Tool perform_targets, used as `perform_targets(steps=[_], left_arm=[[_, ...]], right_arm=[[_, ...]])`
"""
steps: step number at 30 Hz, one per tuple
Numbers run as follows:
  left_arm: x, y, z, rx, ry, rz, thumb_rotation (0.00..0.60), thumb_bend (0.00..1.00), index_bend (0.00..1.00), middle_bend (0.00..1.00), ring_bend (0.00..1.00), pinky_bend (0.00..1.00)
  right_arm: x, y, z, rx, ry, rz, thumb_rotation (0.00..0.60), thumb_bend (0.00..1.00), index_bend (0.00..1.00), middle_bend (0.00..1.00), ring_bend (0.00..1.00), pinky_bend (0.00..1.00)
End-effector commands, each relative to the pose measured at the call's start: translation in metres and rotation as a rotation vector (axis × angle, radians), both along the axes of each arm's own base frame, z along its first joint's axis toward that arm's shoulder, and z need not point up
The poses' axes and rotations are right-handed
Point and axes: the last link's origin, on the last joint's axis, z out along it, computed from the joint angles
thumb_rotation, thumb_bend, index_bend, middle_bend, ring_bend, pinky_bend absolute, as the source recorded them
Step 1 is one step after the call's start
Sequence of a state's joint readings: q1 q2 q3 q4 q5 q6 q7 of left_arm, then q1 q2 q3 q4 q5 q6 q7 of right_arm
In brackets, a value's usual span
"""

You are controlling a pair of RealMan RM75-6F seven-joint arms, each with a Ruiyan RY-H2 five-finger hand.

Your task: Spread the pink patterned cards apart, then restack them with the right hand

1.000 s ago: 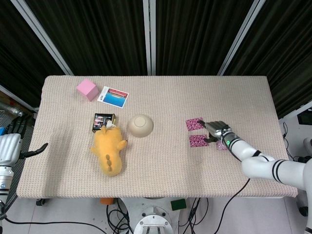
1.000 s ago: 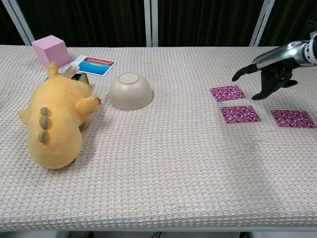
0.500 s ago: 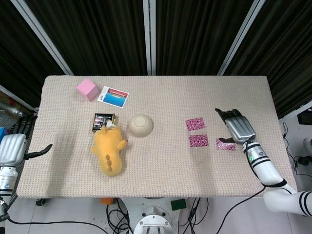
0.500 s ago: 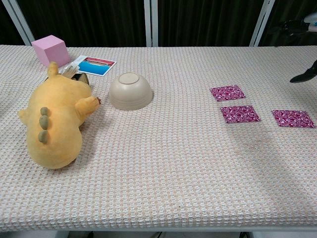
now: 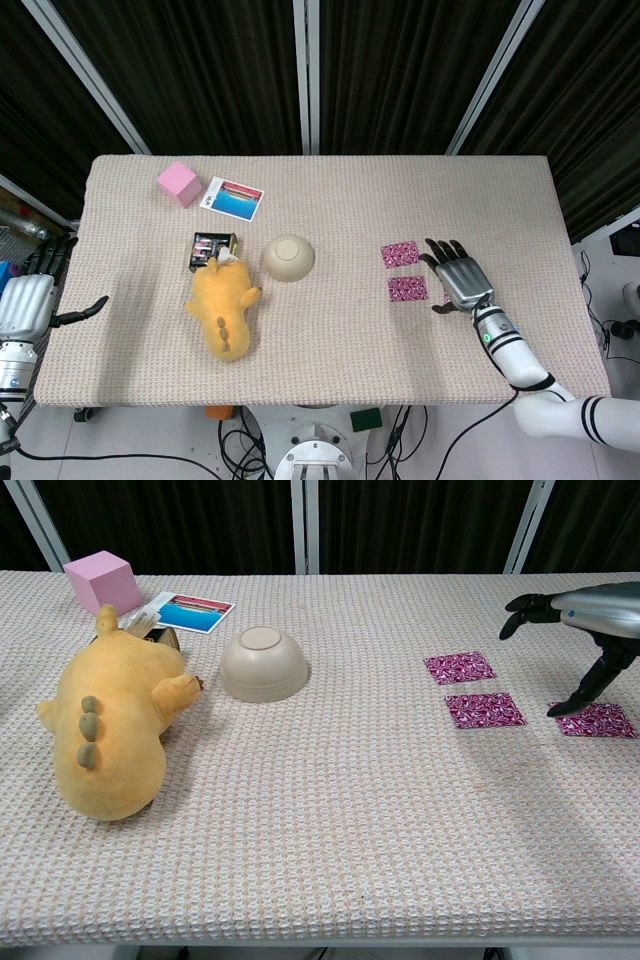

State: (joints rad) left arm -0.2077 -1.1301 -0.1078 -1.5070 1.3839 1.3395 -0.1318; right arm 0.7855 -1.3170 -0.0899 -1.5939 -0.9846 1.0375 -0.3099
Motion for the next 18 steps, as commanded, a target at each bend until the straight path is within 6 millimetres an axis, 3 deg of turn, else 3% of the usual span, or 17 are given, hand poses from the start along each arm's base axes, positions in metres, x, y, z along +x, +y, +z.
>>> perform_targets(steps=[1, 5, 10, 18], left_arm=[[-0.001, 0.000, 0.000, 0.000, -0.002, 0.003, 0.276, 0.13, 0.03, 0.04, 0.00, 0.14], [-0.004, 0.000, 0.001, 0.002, -0.005, 0.008, 0.277, 0.13, 0.03, 0.04, 0.00, 0.14], [-0.006, 0.000, 0.001, 0.002, -0.008, 0.011, 0.275, 0.13, 0.03, 0.04, 0.00, 0.14], [-0.008, 0.000, 0.002, 0.004, -0.011, 0.012, 0.276, 0.13, 0.03, 0.04, 0.00, 0.14]], right_arm=[[-0.001, -0.005, -0.015, -0.005, 0.026, -0.003, 0.600, 0.18, 0.30, 0.00, 0.00, 0.00], [0.001, -0.007, -0.025, 0.001, 0.025, -0.013, 0.600, 0.18, 0.30, 0.00, 0.00, 0.00], [0.002, -0.009, -0.032, 0.003, 0.022, -0.019, 0.600, 0.32, 0.31, 0.00, 0.00, 0.00], [0.004, -0.011, -0.042, 0.020, 0.027, -0.023, 0.600, 0.36, 0.33, 0.00, 0.00, 0.00]])
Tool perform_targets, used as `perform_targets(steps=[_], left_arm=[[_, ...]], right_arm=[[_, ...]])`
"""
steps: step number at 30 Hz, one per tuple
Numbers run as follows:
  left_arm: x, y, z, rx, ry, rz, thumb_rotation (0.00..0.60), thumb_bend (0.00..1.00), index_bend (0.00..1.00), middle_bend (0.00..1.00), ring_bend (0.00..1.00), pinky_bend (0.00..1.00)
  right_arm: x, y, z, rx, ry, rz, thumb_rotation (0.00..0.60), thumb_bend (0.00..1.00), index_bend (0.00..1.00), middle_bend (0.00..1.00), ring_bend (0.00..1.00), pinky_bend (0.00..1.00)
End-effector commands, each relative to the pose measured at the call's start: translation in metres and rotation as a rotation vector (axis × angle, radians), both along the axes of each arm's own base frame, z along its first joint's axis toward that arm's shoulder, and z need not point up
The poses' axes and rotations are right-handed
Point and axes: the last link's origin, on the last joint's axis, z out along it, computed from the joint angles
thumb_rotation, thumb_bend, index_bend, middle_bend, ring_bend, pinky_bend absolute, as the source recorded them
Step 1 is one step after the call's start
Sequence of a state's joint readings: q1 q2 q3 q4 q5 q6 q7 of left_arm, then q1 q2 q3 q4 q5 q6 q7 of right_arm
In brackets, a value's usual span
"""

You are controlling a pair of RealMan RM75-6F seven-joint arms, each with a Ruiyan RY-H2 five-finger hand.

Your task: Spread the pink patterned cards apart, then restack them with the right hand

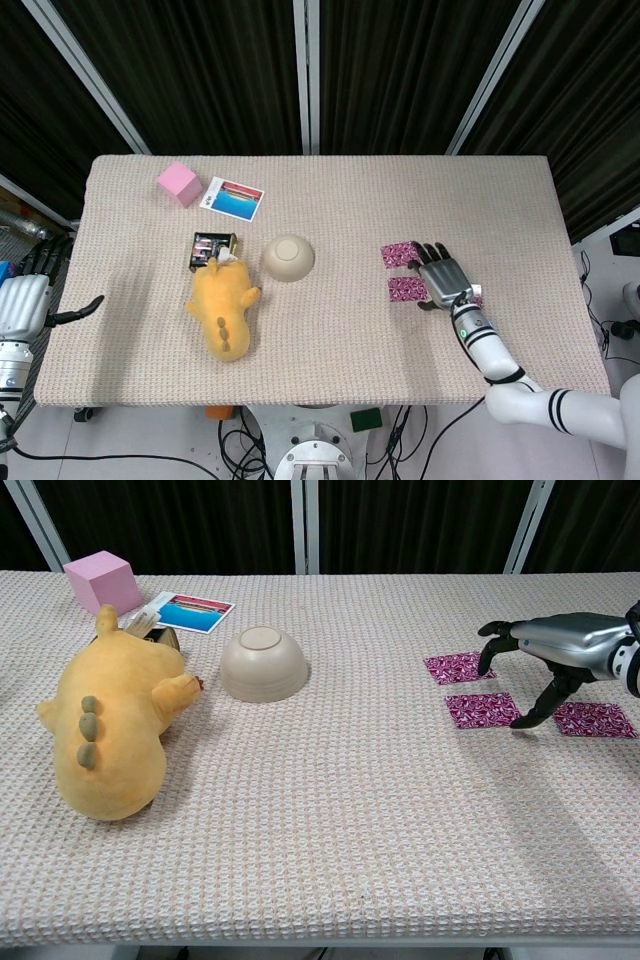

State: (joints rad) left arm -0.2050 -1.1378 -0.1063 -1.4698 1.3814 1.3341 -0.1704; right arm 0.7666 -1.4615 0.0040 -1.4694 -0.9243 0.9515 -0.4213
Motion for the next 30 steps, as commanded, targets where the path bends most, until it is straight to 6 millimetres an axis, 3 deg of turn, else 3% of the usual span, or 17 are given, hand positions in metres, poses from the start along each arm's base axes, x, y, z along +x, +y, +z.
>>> perform_targets(steps=[1, 7, 13, 30], left_arm=[[-0.0002, -0.0001, 0.0002, 0.000, 0.000, 0.000, 0.275, 0.13, 0.03, 0.04, 0.00, 0.14], [-0.0005, -0.0005, 0.0012, 0.002, 0.002, 0.001, 0.275, 0.13, 0.03, 0.04, 0.00, 0.14], [0.0000, -0.0003, 0.0013, 0.002, 0.001, 0.002, 0.276, 0.13, 0.03, 0.04, 0.00, 0.14], [0.0014, -0.0008, 0.0014, 0.000, 0.004, 0.001, 0.275, 0.13, 0.03, 0.04, 0.00, 0.14]], right_arm=[[0.0004, -0.0003, -0.0028, 0.003, 0.002, 0.000, 0.600, 0.36, 0.33, 0.00, 0.00, 0.00], [0.0003, -0.0010, -0.0064, 0.009, 0.007, -0.002, 0.600, 0.38, 0.35, 0.00, 0.00, 0.00], [-0.0012, -0.0013, -0.0092, 0.026, 0.015, -0.016, 0.600, 0.48, 0.35, 0.00, 0.00, 0.00], [-0.0029, -0.0025, -0.0111, 0.021, 0.007, -0.028, 0.600, 0.55, 0.41, 0.00, 0.00, 0.00]])
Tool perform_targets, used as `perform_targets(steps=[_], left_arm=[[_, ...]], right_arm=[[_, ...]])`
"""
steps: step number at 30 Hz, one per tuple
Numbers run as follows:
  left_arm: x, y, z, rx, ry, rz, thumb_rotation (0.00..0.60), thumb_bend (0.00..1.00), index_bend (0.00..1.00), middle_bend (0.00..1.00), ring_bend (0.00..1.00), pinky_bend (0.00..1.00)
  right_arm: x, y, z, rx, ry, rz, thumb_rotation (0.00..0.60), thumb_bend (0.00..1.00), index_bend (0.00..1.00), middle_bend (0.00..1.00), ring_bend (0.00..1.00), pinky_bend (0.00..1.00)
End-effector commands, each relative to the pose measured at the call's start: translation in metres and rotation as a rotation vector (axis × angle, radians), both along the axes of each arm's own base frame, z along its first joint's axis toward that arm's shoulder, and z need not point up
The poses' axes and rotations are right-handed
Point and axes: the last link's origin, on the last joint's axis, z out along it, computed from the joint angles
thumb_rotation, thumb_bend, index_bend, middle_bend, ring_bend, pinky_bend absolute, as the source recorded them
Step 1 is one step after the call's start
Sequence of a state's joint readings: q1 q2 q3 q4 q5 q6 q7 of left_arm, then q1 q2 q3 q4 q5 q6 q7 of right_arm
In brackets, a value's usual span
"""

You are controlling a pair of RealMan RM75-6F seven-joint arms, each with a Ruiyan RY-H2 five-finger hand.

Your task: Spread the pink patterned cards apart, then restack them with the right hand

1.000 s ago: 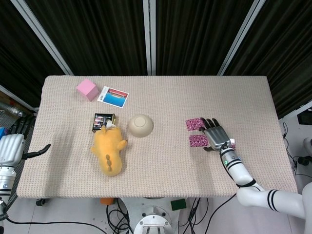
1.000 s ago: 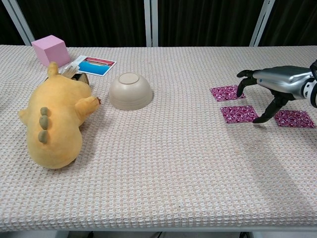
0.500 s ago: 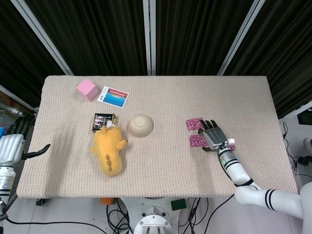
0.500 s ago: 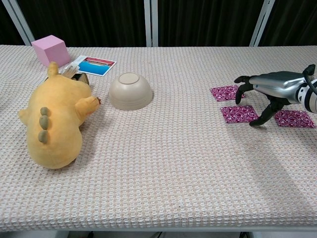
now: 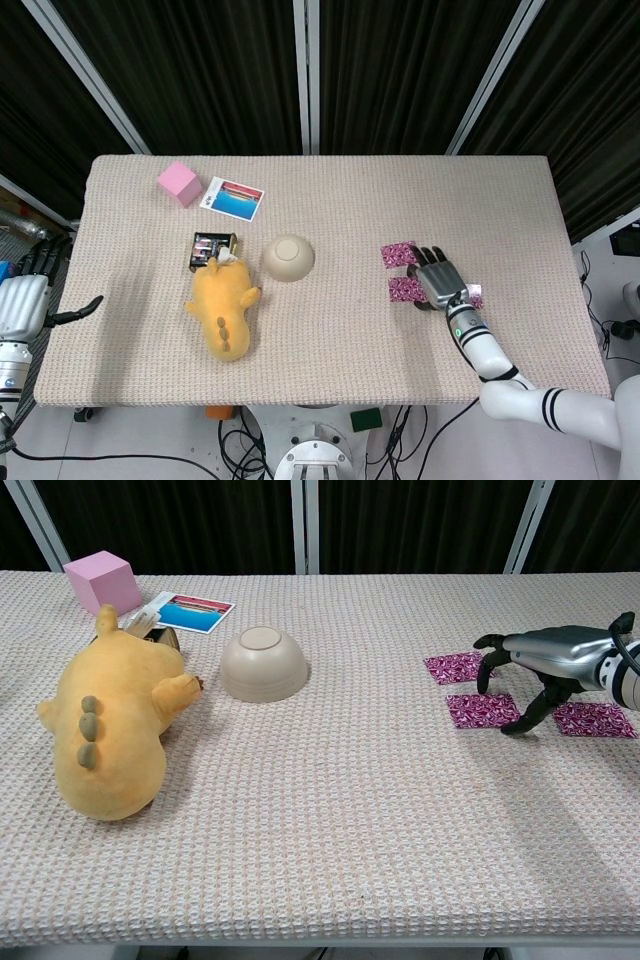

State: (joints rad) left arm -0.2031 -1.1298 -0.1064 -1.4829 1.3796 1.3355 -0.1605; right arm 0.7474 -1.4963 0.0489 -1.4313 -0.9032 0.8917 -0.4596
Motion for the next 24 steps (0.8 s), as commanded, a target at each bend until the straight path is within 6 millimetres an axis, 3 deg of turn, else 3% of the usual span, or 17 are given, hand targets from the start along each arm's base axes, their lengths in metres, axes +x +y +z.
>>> perform_targets(steps=[1, 16, 24], left_arm=[[0.000, 0.000, 0.000, 0.001, -0.001, 0.000, 0.277, 0.13, 0.03, 0.04, 0.00, 0.14], [0.000, 0.000, 0.000, -0.002, 0.002, -0.003, 0.274, 0.13, 0.03, 0.04, 0.00, 0.14], [0.002, 0.000, -0.003, -0.008, 0.004, -0.007, 0.276, 0.13, 0.03, 0.04, 0.00, 0.14]], right_arm=[[0.000, 0.000, 0.000, -0.002, -0.001, 0.000, 0.600, 0.56, 0.42, 0.00, 0.00, 0.00], [-0.001, 0.005, 0.024, -0.052, -0.047, 0.001, 0.600, 0.58, 0.44, 0.00, 0.00, 0.00], [-0.019, 0.021, 0.050, -0.056, -0.017, -0.024, 0.600, 0.58, 0.44, 0.00, 0.00, 0.00]])
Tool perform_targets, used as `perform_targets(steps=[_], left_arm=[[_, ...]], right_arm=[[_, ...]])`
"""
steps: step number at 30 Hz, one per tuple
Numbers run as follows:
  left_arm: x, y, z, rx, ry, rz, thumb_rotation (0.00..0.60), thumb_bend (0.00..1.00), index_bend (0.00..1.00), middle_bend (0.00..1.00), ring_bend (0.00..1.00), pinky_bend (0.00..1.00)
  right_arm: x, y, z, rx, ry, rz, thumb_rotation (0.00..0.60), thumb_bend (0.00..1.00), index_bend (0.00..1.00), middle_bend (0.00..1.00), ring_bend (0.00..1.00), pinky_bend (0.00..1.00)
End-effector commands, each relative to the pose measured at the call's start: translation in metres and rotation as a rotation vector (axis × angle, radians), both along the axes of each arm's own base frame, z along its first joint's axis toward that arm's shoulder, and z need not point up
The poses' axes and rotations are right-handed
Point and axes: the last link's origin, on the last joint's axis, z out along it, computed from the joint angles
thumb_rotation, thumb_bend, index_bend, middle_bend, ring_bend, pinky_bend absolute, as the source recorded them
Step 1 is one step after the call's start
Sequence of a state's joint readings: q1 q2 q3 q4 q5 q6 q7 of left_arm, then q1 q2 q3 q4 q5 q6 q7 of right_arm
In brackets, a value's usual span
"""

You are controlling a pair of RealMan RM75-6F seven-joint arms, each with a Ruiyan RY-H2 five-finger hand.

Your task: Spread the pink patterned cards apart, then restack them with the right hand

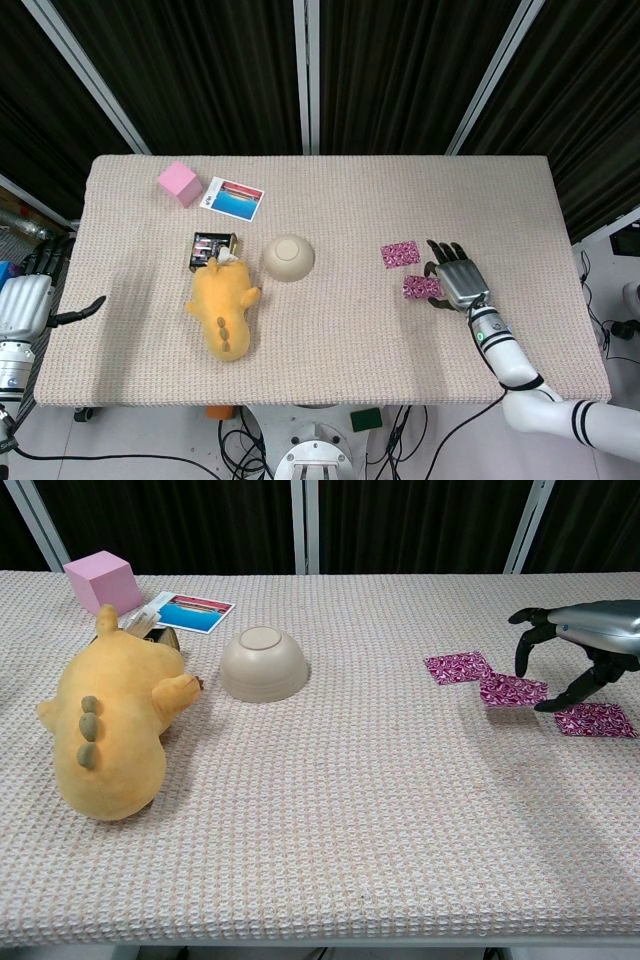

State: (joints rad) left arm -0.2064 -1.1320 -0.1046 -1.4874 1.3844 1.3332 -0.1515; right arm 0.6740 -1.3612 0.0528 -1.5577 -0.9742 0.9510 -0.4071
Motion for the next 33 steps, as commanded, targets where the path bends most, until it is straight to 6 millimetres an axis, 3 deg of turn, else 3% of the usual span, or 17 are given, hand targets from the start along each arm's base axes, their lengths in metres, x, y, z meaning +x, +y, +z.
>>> perform_targets(steps=[1, 11, 33], left_arm=[[0.000, 0.000, 0.000, -0.002, 0.003, -0.001, 0.275, 0.13, 0.03, 0.04, 0.00, 0.14], [0.004, 0.002, -0.004, -0.011, 0.007, -0.010, 0.278, 0.13, 0.03, 0.04, 0.00, 0.14], [0.006, 0.000, -0.001, -0.004, 0.010, -0.011, 0.276, 0.13, 0.03, 0.04, 0.00, 0.14]], right_arm=[[-0.013, 0.009, 0.012, 0.003, 0.029, -0.018, 0.600, 0.58, 0.44, 0.00, 0.00, 0.00], [-0.048, 0.018, 0.027, -0.002, 0.092, -0.094, 0.600, 0.57, 0.43, 0.00, 0.00, 0.00], [-0.057, 0.006, 0.019, 0.009, 0.113, -0.119, 0.600, 0.52, 0.36, 0.00, 0.00, 0.00]])
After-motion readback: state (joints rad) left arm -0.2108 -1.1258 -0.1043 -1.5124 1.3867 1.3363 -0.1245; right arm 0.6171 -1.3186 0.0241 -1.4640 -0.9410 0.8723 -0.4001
